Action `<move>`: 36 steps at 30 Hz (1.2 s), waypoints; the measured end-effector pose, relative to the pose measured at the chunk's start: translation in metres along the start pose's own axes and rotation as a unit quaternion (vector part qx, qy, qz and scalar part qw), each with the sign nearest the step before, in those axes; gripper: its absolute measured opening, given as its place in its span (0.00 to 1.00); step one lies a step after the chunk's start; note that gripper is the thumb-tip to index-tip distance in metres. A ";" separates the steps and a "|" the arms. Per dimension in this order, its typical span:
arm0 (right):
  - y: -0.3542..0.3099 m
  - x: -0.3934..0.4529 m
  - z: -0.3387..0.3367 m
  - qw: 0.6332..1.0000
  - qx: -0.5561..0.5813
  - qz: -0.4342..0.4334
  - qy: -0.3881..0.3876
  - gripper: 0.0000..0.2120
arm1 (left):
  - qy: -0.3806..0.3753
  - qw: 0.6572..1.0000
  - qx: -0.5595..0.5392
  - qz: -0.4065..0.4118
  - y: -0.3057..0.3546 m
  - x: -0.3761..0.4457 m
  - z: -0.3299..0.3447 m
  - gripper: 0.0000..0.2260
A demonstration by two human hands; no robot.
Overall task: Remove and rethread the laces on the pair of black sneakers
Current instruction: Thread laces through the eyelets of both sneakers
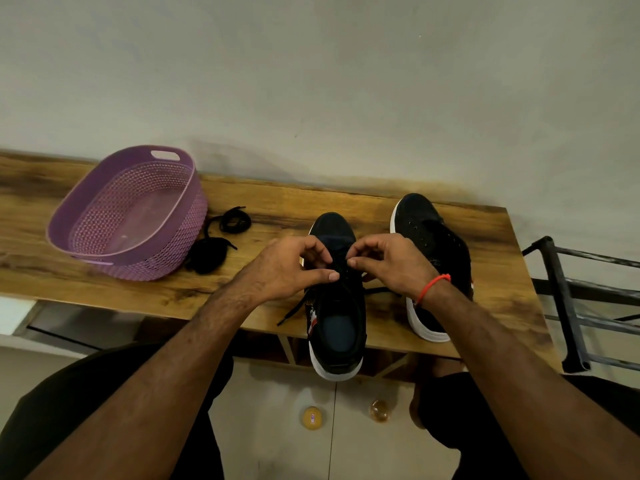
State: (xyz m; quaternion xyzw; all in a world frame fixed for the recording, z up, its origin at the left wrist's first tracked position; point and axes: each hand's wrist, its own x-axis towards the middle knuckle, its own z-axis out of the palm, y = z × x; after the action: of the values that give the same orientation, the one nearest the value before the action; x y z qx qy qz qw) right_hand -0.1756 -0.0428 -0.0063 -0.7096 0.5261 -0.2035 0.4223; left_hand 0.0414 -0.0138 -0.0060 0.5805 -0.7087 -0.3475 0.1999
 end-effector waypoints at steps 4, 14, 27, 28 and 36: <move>-0.002 -0.001 -0.004 0.999 -0.032 -0.015 -0.026 0.04 | 0.009 1.000 0.002 -0.004 -0.001 0.001 0.001 0.06; -0.004 -0.002 0.005 0.993 -0.091 -0.054 -0.050 0.10 | 0.023 0.999 0.006 0.022 -0.006 0.003 0.005 0.04; -0.010 -0.007 0.012 0.974 0.164 0.146 -0.064 0.09 | 0.025 0.999 -0.003 0.027 -0.009 0.003 0.007 0.03; -0.010 -0.006 0.011 0.971 0.172 0.150 -0.068 0.09 | 0.025 0.999 -0.003 0.029 -0.008 0.003 0.006 0.03; -0.009 -0.007 0.009 0.960 0.204 0.172 -0.090 0.12 | 0.024 0.999 0.004 0.036 -0.007 0.002 0.006 0.03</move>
State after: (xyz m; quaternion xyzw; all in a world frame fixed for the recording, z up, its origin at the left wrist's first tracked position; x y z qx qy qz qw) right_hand -0.1664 -0.0316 -0.0029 -0.5224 0.5474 -0.1665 0.6322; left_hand 0.0411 -0.0149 -0.0156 0.5637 -0.7253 -0.3234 0.2272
